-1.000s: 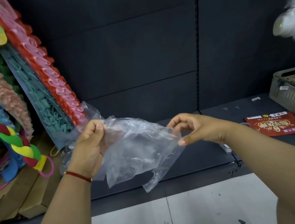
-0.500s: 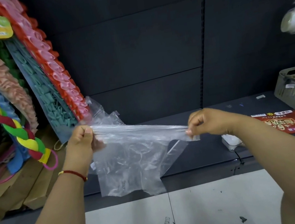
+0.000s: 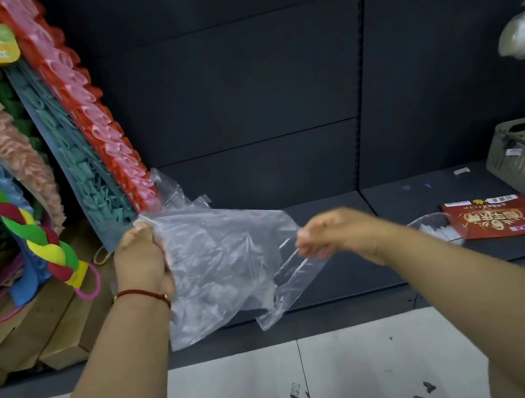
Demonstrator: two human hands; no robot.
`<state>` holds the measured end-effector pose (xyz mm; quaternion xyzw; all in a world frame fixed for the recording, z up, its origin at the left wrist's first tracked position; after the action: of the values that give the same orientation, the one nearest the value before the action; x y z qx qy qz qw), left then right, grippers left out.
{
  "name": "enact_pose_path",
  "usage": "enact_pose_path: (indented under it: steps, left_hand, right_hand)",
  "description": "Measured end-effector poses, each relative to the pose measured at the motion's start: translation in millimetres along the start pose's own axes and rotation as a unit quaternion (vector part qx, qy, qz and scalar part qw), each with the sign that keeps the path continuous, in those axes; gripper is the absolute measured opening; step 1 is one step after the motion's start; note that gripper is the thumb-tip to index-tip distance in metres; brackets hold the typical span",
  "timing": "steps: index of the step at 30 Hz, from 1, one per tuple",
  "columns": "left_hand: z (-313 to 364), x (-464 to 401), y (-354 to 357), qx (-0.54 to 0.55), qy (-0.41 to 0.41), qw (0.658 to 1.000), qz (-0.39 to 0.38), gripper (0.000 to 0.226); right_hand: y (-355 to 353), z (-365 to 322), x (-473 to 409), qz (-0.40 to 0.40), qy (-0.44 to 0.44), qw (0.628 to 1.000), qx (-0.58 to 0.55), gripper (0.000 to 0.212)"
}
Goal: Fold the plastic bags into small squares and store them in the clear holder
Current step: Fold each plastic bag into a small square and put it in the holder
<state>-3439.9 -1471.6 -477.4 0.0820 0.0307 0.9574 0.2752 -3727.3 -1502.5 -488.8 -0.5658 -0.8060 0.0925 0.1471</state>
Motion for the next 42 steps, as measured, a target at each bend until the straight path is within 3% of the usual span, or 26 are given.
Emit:
enact_pose_path:
  steps: [2,4,8,11,13,15,18,21,24,27,31,34,37,42]
  left_hand:
    - [-8,-1,5,0.047,-0.080,0.996,0.000,0.025]
    - [-17,-4,10,0.054,-0.152,0.987,-0.009,0.019]
    - [-27,4,17,0.018,-0.212,0.976,-0.050,0.023]
    - [-21,22,18,0.038,-0.241,0.967,-0.066,0.034]
    - [-15,24,17,0.050,-0.219,0.972,-0.072,0.039]
    - [-6,23,14,-0.039,-0.119,0.988,-0.094,0.038]
    - [5,32,13,-0.080,-0.006,0.978,-0.192,0.042]
    - [7,45,15,-0.024,-0.019,0.945,-0.325,0.055]
    - [4,55,20,-0.008,-0.038,0.927,-0.372,0.052]
    - [-3,58,24,-0.016,-0.068,0.932,-0.356,0.053]
    - [-5,46,21,-0.031,-0.069,0.948,-0.311,0.032]
    - [-5,35,15,-0.033,-0.076,0.957,-0.278,0.028]
    - [-6,25,10,-0.037,-0.079,0.964,-0.252,0.027]
    - [-9,10,1,-0.024,-0.090,0.972,-0.215,0.021]
  right_hand:
    - [22,11,4,-0.056,0.038,0.994,0.084,0.065]
    - [34,15,5,-0.049,0.026,0.994,0.089,0.064]
    - [39,4,2,0.045,-0.048,0.998,-0.013,0.021]
    - [30,-5,1,0.072,-0.033,0.991,-0.105,0.011]
    - [21,-9,-1,0.068,-0.025,0.987,-0.147,0.018]
    - [13,-11,-3,0.062,-0.003,0.980,-0.191,0.023]
    - [6,-11,-7,0.056,0.038,0.965,-0.255,0.020]
    - [3,-9,-7,0.051,0.057,0.966,-0.249,0.019]
    - [3,-10,-4,0.024,0.060,0.974,-0.216,0.024]
    - [3,-8,-2,0.021,0.074,0.976,-0.205,0.028]
    - [-2,-3,-3,0.038,0.111,0.973,-0.197,0.027]
    - [-7,6,-7,0.044,0.143,0.965,-0.215,0.017]
    - [-10,11,-8,0.084,0.167,0.935,-0.303,0.006]
    - [-22,6,-7,0.134,0.165,0.850,-0.482,0.030]
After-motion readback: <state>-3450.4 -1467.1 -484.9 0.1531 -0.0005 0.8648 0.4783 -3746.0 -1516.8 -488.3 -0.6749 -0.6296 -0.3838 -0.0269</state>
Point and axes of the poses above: each hand's wrist, its own x-axis away from the middle knuckle, its own y-axis out of the palm, z = x × y, the point moved 3 cm from there along -x, towards the middle knuckle, and after that the axes turned 13 degrees about z, right-handed, at the moved point
